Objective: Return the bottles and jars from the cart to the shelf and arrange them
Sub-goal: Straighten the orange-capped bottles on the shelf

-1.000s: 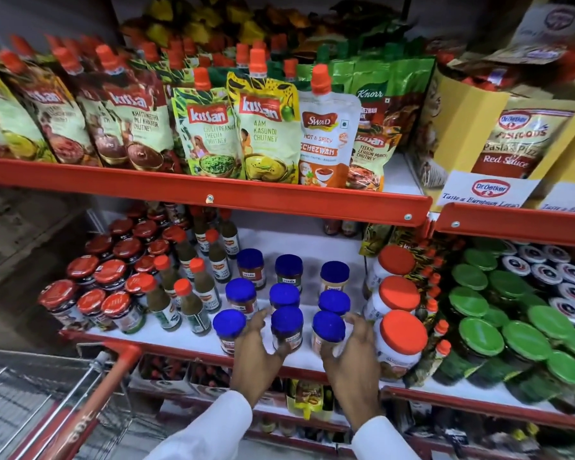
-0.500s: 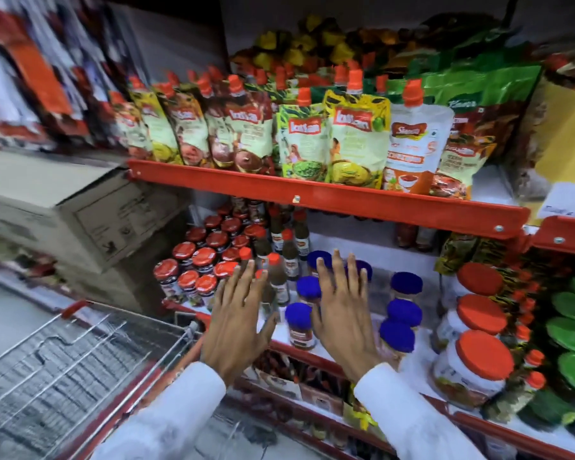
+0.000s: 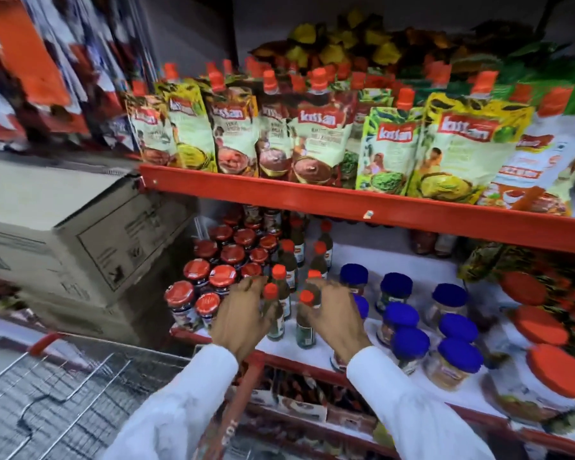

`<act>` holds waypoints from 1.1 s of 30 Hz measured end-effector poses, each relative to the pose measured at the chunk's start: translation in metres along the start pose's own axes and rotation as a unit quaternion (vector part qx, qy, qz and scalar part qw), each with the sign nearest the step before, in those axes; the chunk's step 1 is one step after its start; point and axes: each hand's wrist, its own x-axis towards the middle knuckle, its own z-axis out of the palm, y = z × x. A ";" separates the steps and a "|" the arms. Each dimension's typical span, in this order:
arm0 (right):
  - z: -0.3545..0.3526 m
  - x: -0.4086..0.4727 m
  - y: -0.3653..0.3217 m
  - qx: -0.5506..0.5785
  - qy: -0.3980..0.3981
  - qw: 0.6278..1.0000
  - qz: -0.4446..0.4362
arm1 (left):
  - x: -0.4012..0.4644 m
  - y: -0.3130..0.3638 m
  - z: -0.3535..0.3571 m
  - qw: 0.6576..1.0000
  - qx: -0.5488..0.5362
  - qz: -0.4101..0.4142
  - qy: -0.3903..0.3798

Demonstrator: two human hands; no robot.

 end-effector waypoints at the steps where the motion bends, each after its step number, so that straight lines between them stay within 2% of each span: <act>1: 0.004 0.004 -0.002 -0.003 0.000 1.000 0.009 | 0.004 -0.002 0.001 1.000 -0.003 0.001 -0.006; 7: 0.010 0.014 -0.009 0.019 0.011 0.997 0.074 | 0.023 -0.011 0.011 0.997 -0.071 -0.005 -0.015; 15: 0.010 0.018 0.001 0.053 -0.020 0.996 0.072 | 0.036 -0.016 0.015 0.983 -0.177 -0.035 -0.040; 21: 0.003 0.012 0.004 0.085 -0.023 0.993 0.074 | 0.040 -0.019 0.012 0.978 -0.196 -0.029 -0.065; 25: 0.004 0.007 0.003 0.081 0.010 0.994 0.078 | 0.041 -0.023 0.010 0.977 -0.202 -0.016 -0.071; 33: 0.012 0.009 0.000 0.089 0.036 0.990 0.100 | 0.038 -0.022 0.009 0.979 -0.197 -0.035 -0.033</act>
